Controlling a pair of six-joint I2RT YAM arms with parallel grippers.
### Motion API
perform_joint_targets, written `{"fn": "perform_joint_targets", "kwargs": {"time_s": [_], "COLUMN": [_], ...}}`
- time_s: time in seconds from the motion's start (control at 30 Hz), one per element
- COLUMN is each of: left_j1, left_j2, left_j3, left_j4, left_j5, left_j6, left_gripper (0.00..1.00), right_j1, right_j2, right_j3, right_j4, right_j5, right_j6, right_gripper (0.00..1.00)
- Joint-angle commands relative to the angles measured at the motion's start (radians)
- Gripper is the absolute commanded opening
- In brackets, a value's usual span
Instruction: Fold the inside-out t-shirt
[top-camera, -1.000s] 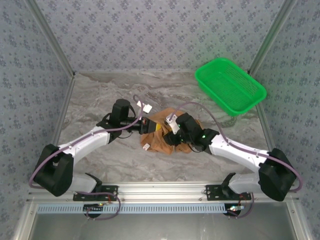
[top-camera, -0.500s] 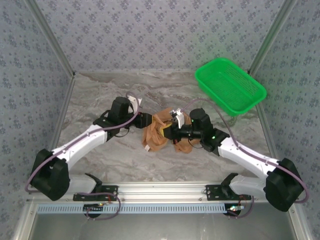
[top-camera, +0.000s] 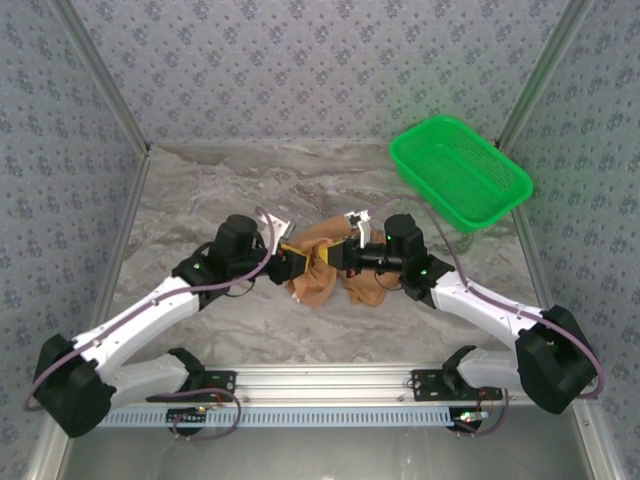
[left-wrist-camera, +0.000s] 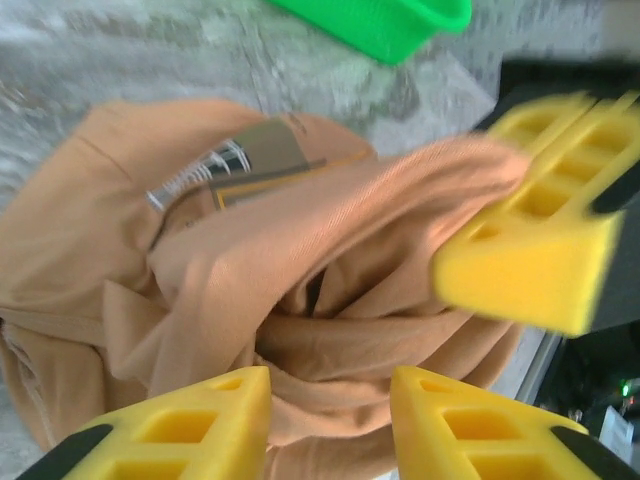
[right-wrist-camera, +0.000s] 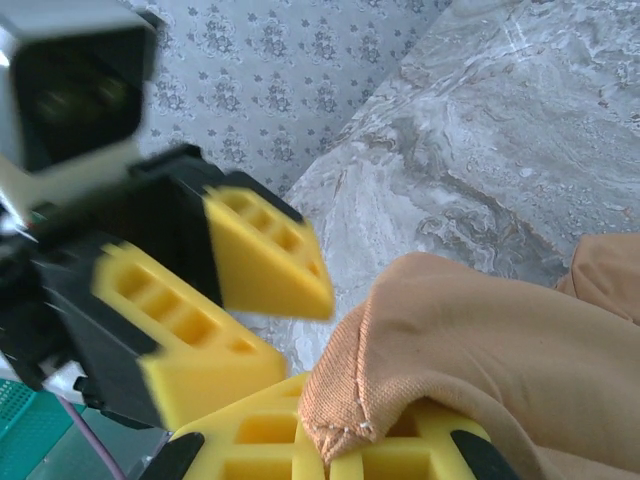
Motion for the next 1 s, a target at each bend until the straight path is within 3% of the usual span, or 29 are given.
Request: {"fn": "perform_joint_targets", "kwargs": {"time_s": [0.0,0.23,0.47,0.6,0.7,0.77,0.87,0.97], "left_j1": [-0.004,-0.004,-0.004,0.0,0.021,0.049,0.102,0.122], "left_j2": [0.05,0.125,0.232,0.254,0.242,0.203,0.093,-0.015], "left_j3": [0.02,0.051,0.101,0.105,0.099,0.074,-0.016,-0.094], "left_j4": [-0.013,-0.028,0.037,0.086,0.114,0.162,0.325,0.487], "left_j5": [0.07,-0.062,-0.051,-0.044,0.018,0.119,0.288,0.384], "left_j6": [0.032,0.049,0.051,0.04,0.038,0.023,-0.038,-0.088], "left_gripper": [0.34,0.4,0.43,0.28,0.08,0.0,0.0,0.0], "right_j1": [-0.012,-0.017,-0.018,-0.02,-0.034,-0.054,-0.078,-0.096], "right_j2": [-0.041,-0.049,-0.056,-0.068,-0.09,-0.123,-0.173,-0.209], "right_j3": [-0.01,-0.014,-0.025,-0.033,-0.038,-0.033,-0.007,-0.011], "right_j4": [0.01,0.004,0.015,0.002,-0.021,-0.073,-0.232,-0.274], "right_j5": [-0.02,-0.021,-0.02,-0.018,-0.011,0.033,0.165,0.227], "right_j6": [0.007,0.002,0.003,0.001,-0.002,-0.011,-0.059,-0.066], "right_gripper": [0.0,0.0,0.0,0.0,0.0,0.0,0.0,0.01]}}
